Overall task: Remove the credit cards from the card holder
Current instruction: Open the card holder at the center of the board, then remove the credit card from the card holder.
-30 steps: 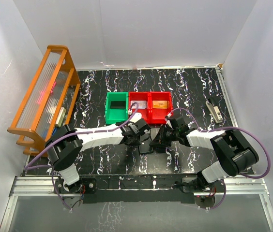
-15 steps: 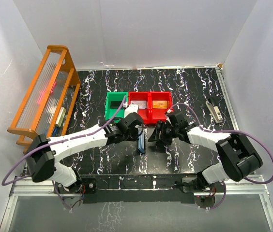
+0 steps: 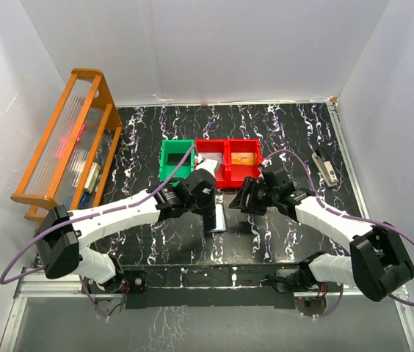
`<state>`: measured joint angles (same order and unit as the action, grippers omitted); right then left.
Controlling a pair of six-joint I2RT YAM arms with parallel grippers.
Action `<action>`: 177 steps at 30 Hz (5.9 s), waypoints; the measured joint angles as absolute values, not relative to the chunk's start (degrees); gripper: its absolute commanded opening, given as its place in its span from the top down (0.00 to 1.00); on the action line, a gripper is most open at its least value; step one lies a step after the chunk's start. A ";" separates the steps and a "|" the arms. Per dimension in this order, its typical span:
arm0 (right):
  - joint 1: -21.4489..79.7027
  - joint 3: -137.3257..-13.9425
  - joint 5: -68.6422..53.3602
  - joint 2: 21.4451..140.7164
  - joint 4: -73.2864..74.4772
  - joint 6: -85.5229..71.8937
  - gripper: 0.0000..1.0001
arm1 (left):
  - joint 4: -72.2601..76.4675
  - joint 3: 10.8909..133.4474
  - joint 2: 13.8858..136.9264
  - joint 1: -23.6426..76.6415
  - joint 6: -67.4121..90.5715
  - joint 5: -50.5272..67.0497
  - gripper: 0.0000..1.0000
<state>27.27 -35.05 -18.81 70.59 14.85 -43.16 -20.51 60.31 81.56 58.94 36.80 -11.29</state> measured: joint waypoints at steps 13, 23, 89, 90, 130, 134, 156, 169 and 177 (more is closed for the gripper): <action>27.66 -30.20 -25.96 69.89 6.04 -49.23 0.55 | -25.32 49.23 70.50 58.35 41.50 -17.37 1.00; 31.00 -30.68 -28.47 75.79 1.98 -50.98 0.55 | -29.28 46.85 70.04 57.04 42.92 -20.18 1.00; 42.00 -36.29 -33.15 86.85 -12.27 -58.61 0.34 | -26.74 42.15 72.75 56.66 43.20 -19.11 1.00; 42.39 -37.06 -33.26 87.64 -12.40 -58.59 0.34 | -26.41 41.39 72.71 56.58 43.75 -18.76 1.00; 44.91 -36.01 -32.60 96.92 -24.43 -61.56 0.53 | -17.93 35.14 74.48 41.65 45.63 -6.15 1.00; 44.95 -34.04 -32.34 97.58 -28.23 -64.14 0.70 | -17.93 35.14 74.59 40.38 45.25 -5.93 1.00; 45.41 -40.05 -31.07 102.80 -20.95 -59.79 0.69 | -21.15 38.35 69.97 39.33 42.02 -4.49 0.36; 45.67 -39.94 -30.11 103.11 -20.67 -59.02 0.86 | -19.55 44.16 74.91 39.18 41.32 0.43 0.35; 45.69 -38.94 -29.78 103.11 -22.46 -60.07 0.84 | -19.68 44.14 79.92 39.16 41.41 0.91 0.54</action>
<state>45.69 -38.94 -29.78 103.11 -22.46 -60.07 -19.68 44.14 79.92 39.16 41.41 0.91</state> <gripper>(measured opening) 0.143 0.577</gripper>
